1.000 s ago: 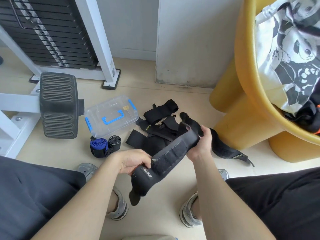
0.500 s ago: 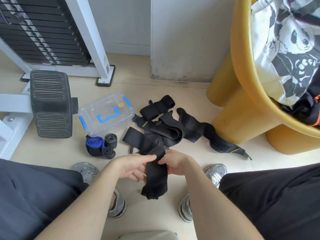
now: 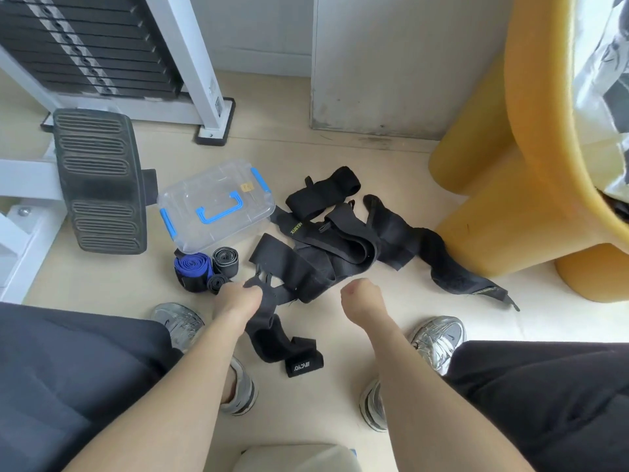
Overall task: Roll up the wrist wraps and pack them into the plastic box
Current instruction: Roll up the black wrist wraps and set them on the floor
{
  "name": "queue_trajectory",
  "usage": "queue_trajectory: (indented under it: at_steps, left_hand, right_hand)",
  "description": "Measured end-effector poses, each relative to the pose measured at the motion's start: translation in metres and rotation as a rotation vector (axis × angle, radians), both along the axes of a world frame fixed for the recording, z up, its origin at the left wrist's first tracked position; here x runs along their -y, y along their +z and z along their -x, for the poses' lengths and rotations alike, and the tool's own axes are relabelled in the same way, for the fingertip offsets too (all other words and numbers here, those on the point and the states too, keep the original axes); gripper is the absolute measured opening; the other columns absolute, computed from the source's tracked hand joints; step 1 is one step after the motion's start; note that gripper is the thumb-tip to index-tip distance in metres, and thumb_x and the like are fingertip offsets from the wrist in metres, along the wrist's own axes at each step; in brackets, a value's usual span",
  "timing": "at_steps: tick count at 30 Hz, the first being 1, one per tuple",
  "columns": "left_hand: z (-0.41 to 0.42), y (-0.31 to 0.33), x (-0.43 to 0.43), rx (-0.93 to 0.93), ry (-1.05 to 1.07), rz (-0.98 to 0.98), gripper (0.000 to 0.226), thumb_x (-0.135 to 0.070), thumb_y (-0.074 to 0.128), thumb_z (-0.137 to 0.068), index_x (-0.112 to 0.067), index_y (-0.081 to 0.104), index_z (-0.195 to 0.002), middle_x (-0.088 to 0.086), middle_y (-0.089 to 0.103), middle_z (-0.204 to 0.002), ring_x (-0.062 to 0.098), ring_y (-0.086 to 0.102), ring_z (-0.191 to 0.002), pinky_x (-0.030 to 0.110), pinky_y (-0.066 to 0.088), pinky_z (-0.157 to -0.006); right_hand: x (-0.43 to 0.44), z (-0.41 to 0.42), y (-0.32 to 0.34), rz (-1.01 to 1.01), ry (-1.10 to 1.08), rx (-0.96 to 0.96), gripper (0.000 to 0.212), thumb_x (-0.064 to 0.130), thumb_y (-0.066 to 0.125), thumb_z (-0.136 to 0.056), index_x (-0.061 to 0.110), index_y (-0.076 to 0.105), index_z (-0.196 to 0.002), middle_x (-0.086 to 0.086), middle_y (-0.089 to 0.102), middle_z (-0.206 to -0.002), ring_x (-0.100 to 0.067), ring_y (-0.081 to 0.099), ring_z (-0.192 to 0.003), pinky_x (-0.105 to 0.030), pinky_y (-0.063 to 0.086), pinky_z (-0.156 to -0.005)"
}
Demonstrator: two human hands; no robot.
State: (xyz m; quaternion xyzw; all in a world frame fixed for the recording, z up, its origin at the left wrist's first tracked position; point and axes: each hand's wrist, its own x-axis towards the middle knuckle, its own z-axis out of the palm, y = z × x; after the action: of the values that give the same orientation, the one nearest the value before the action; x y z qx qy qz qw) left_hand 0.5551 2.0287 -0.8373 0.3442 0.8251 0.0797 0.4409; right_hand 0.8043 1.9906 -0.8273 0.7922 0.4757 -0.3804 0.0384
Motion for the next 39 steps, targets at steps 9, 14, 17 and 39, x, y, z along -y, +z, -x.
queue_trajectory:
  at_steps: [9, 14, 17, 39]
  left_hand:
    - [0.002, -0.01, -0.004, 0.034, 0.052, -0.037, 0.021, -0.029, 0.057, -0.101, -0.012, 0.07, -0.104, 0.004, 0.066, -0.092, 0.033, 0.061, -0.089, 0.035, 0.045, -0.08]
    - [0.004, -0.015, -0.005, 0.081, 0.025, -0.069, 0.028, -0.025, 0.055, -0.103, -0.017, 0.067, -0.079, -0.004, 0.064, -0.08, 0.027, 0.061, -0.081, 0.034, 0.044, -0.069]
    - [0.003, -0.011, -0.007, 0.083, 0.056, -0.109, 0.024, -0.025, 0.053, -0.106, -0.018, 0.067, -0.088, -0.008, 0.059, -0.08, 0.03, 0.059, -0.088, 0.035, 0.045, -0.082]
    - [-0.022, 0.045, 0.004, 0.28, -0.144, -0.304, 0.031, -0.022, 0.057, -0.096, -0.021, 0.041, -0.07, -0.012, 0.029, -0.059, 0.019, 0.029, -0.066, 0.036, 0.02, -0.062]
  right_hand:
    - [-0.027, 0.042, -0.011, -0.093, 0.163, -0.115, 0.052, 0.013, 0.059, -0.105, 0.015, 0.04, -0.153, -0.015, 0.067, -0.132, -0.036, 0.065, -0.116, -0.042, 0.054, -0.089]
    - [-0.041, 0.043, -0.006, 0.008, 0.277, 0.03, 0.028, 0.031, 0.071, -0.096, 0.018, 0.051, -0.082, -0.004, 0.06, -0.088, -0.034, 0.055, -0.102, -0.042, 0.043, -0.094]
    - [-0.062, 0.04, 0.01, -0.247, 0.096, -0.073, 0.032, 0.039, 0.063, -0.103, 0.021, 0.048, -0.082, 0.001, 0.057, -0.083, -0.024, 0.054, -0.084, -0.037, 0.048, -0.085]
    - [-0.07, -0.04, 0.127, -0.418, -1.267, -1.448, 0.024, 0.01, 0.064, -0.107, 0.002, 0.067, -0.129, -0.016, 0.082, -0.113, -0.03, 0.083, -0.097, -0.041, 0.064, -0.091]
